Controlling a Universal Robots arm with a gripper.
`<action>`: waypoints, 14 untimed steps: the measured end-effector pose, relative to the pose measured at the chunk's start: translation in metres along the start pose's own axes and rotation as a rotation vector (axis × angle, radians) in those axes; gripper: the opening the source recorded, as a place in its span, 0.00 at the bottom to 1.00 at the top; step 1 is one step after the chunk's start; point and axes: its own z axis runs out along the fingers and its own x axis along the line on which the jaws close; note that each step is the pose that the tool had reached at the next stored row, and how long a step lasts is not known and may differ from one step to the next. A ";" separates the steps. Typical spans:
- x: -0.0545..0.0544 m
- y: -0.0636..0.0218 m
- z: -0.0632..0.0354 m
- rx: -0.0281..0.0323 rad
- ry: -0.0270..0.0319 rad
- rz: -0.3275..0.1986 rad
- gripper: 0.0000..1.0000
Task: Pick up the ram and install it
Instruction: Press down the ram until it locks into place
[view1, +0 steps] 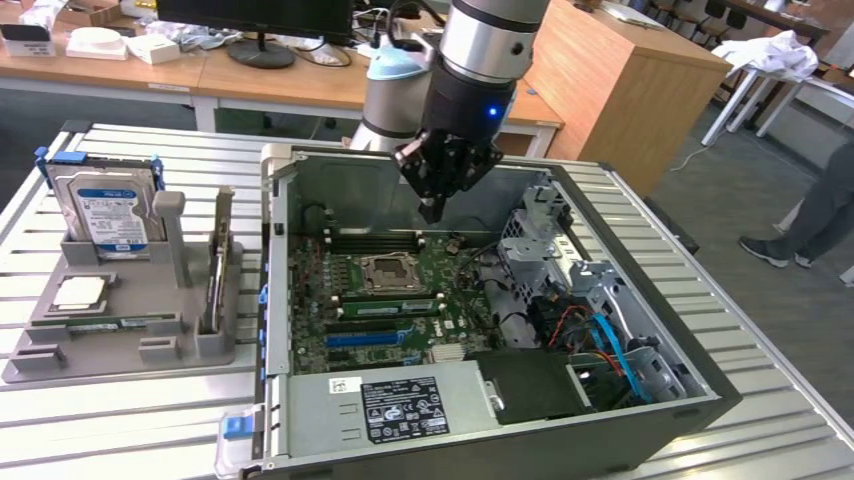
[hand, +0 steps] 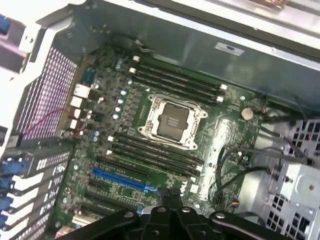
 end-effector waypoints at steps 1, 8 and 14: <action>0.000 0.0000 0.0000 0.0000 -0.0006 0.016 0.10; 0.000 0.0000 0.0001 0.0003 -0.0052 0.125 0.10; 0.000 0.0000 0.0002 0.0005 -0.0091 0.220 0.10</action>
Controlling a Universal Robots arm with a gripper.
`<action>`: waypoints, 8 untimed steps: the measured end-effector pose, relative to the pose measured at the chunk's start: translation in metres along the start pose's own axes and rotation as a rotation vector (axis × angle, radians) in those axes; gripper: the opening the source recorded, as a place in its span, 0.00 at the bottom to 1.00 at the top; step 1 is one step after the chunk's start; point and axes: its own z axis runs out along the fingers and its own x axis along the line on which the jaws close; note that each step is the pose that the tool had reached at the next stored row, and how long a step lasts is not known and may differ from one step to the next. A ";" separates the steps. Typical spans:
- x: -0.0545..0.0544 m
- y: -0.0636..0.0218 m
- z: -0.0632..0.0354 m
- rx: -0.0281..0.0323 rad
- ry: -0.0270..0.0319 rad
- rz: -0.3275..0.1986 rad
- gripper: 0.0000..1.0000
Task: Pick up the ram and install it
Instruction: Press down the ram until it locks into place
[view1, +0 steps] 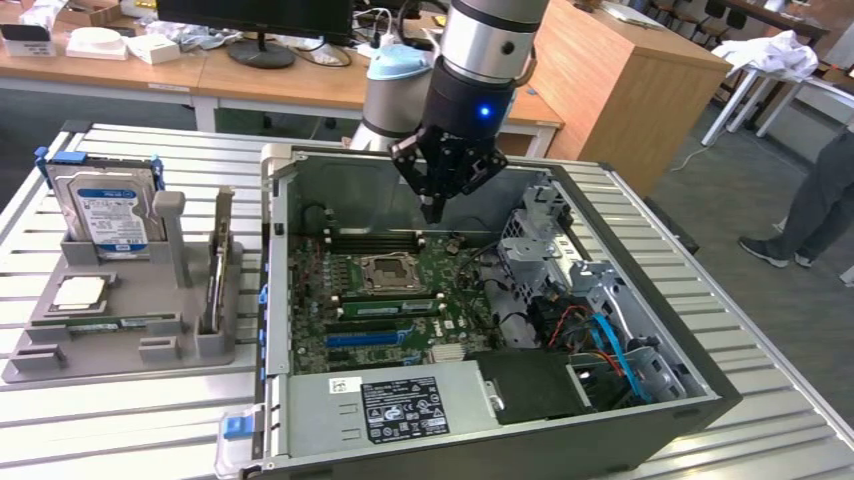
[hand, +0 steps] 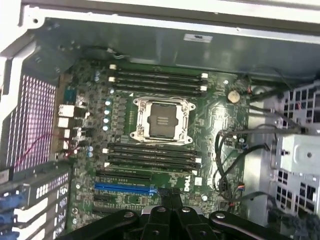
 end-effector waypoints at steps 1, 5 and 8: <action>0.000 0.0000 0.0000 0.0000 -0.0007 0.015 0.10; 0.000 0.0000 0.0001 0.0002 -0.0032 0.077 0.10; 0.000 0.0000 0.0001 0.0002 -0.0041 0.096 0.10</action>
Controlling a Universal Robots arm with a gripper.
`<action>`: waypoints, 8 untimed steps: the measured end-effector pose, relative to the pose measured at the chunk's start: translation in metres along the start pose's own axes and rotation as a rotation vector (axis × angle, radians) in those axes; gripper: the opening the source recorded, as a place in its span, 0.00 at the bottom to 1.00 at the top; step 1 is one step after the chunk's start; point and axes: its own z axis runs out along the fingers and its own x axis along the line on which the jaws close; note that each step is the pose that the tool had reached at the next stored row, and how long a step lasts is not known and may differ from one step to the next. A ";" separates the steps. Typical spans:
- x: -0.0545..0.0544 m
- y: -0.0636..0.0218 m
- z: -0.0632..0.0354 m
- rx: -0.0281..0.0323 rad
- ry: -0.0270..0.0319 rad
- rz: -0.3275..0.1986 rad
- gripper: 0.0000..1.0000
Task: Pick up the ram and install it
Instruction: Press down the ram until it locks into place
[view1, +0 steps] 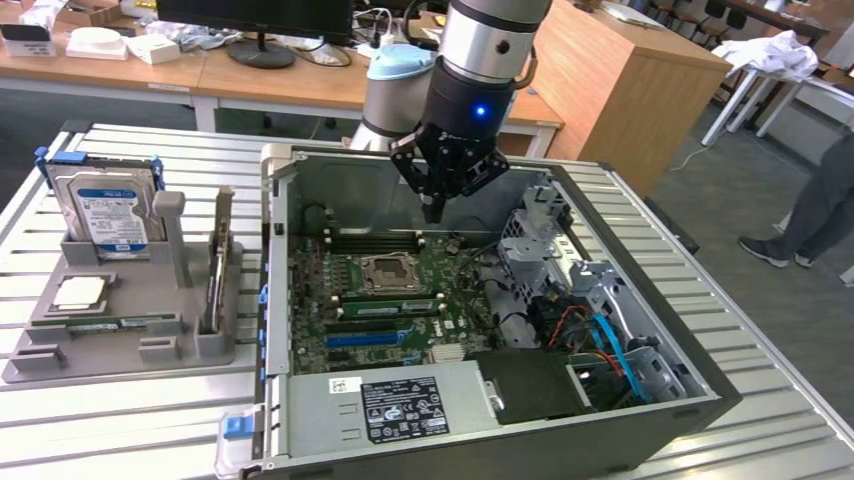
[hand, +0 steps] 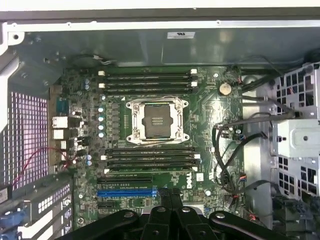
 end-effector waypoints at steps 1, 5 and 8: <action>0.000 0.0000 0.0000 0.0000 0.0000 0.000 0.10; 0.000 0.0000 0.0000 0.0001 0.0000 0.000 0.10; 0.000 -0.0001 -0.0005 0.0001 0.0001 0.000 0.10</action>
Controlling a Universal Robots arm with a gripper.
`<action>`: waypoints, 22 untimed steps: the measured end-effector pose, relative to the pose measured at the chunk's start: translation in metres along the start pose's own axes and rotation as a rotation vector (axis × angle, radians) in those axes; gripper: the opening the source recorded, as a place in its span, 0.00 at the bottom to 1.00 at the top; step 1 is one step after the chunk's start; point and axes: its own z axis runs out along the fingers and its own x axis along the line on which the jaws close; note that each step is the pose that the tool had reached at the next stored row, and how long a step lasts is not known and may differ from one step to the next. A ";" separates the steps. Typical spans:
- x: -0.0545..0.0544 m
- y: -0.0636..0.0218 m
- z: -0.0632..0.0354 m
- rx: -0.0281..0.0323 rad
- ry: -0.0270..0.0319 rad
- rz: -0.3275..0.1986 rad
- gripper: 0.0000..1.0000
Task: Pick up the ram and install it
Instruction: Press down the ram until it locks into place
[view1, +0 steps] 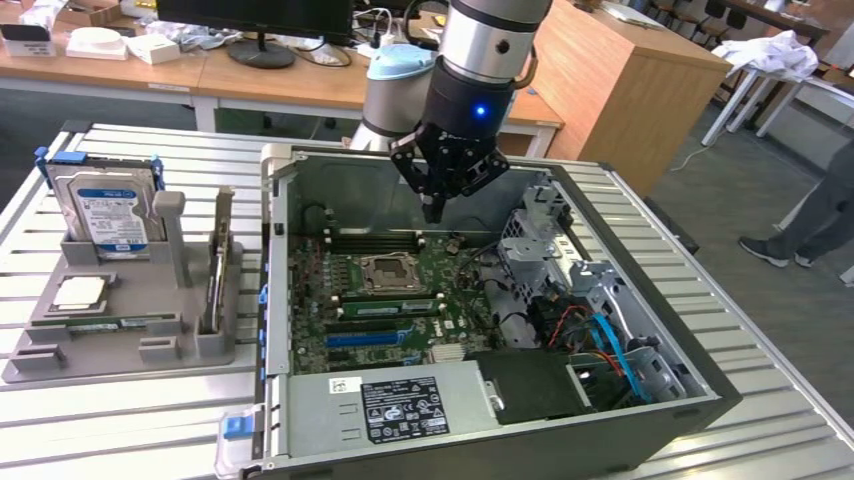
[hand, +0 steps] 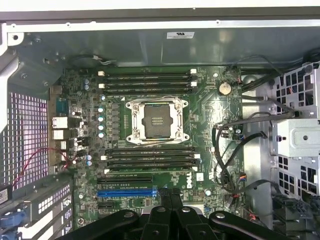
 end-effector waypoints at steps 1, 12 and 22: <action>0.000 0.0000 -0.0003 0.0000 0.0000 0.000 0.10; 0.005 -0.0001 -0.0008 -0.0002 -0.0001 0.000 0.10; 0.007 -0.0002 -0.0008 -0.0002 0.0000 0.000 0.10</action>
